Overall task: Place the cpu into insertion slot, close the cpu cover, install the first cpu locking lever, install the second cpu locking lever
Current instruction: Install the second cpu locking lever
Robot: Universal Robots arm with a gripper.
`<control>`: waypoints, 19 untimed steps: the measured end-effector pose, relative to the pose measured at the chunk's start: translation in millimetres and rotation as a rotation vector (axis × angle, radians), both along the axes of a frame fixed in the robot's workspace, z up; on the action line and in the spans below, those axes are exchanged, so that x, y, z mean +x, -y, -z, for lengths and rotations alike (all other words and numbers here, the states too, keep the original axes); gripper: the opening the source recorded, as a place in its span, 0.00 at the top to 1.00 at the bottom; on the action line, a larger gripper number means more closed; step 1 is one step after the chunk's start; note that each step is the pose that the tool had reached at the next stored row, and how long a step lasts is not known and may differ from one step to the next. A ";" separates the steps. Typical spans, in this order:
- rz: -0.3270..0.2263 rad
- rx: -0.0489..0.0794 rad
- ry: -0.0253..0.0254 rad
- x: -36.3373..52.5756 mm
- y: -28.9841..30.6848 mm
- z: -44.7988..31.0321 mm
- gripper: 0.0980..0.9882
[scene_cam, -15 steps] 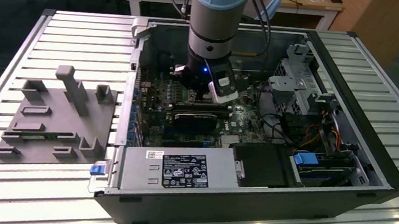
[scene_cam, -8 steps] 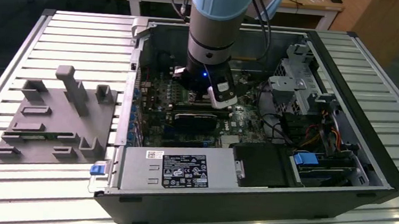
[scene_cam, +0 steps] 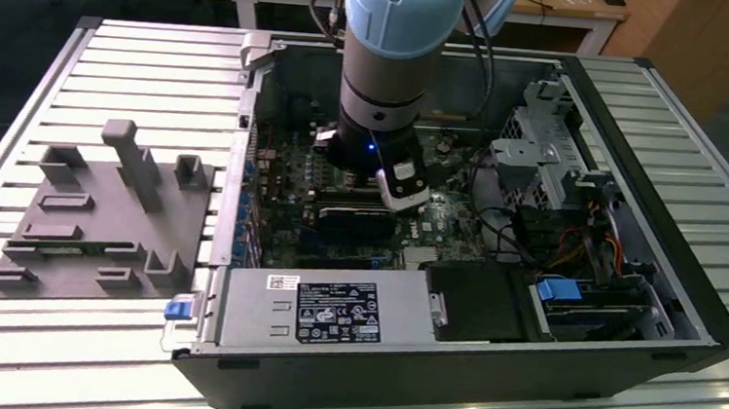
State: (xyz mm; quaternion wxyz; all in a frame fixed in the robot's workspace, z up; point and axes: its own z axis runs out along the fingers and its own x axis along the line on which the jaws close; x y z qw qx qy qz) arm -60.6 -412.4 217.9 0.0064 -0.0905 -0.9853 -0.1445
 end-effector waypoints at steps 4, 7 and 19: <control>0.000 0.019 0.0001 -2.5 3.0 2.5 1.00; 0.000 0.026 0.0001 -3.8 4.9 5.3 1.00; 0.000 0.031 0.0000 -10.3 6.4 13.9 1.00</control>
